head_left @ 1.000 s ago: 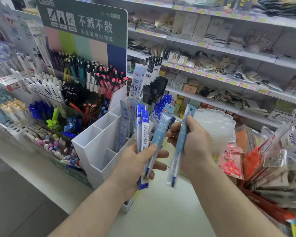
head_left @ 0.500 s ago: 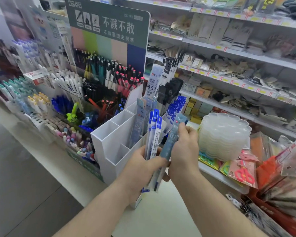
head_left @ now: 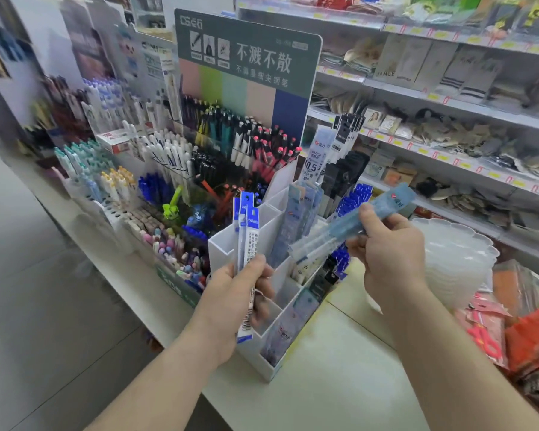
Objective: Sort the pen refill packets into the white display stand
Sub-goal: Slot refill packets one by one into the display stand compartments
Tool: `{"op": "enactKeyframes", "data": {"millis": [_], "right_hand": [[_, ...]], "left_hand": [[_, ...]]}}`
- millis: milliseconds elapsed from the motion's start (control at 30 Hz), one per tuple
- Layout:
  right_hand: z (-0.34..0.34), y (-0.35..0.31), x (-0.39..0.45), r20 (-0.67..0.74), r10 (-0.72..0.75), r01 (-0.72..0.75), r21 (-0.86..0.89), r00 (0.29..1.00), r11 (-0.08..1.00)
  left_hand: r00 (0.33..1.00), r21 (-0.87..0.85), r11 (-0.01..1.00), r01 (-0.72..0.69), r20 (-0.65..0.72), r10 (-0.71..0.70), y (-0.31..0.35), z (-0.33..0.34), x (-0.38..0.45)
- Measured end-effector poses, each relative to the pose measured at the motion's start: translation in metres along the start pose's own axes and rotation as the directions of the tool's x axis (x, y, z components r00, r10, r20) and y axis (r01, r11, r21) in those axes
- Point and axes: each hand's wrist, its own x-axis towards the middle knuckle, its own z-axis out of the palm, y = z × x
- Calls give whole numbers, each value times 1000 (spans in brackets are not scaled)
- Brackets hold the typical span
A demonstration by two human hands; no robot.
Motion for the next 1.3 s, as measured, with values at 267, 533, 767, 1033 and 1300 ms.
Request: {"op": "enactKeyframes", "data": {"millis": [267, 533, 767, 1033, 1300], "right_hand": [[42, 33, 5, 86, -151, 172, -348, 985, 921], [47, 47, -2, 325, 35, 215, -698, 945, 683], [17, 15, -32, 244, 10, 115, -493, 970, 862], [-10, 17, -43, 235, 156, -100, -234, 959, 967], [-64, 33, 1, 98, 336, -350, 285, 937, 892]], "left_hand": [[984, -178, 979, 103, 161, -74, 9, -10, -6], [940, -252, 956, 149, 335, -58, 7, -12, -7], [948, -120, 984, 134, 305, -92, 6, 2, -10], [945, 42, 994, 100, 308, -108, -1, 27, -7], [965, 46, 993, 110, 234, -117, -8, 39, 5]]}}
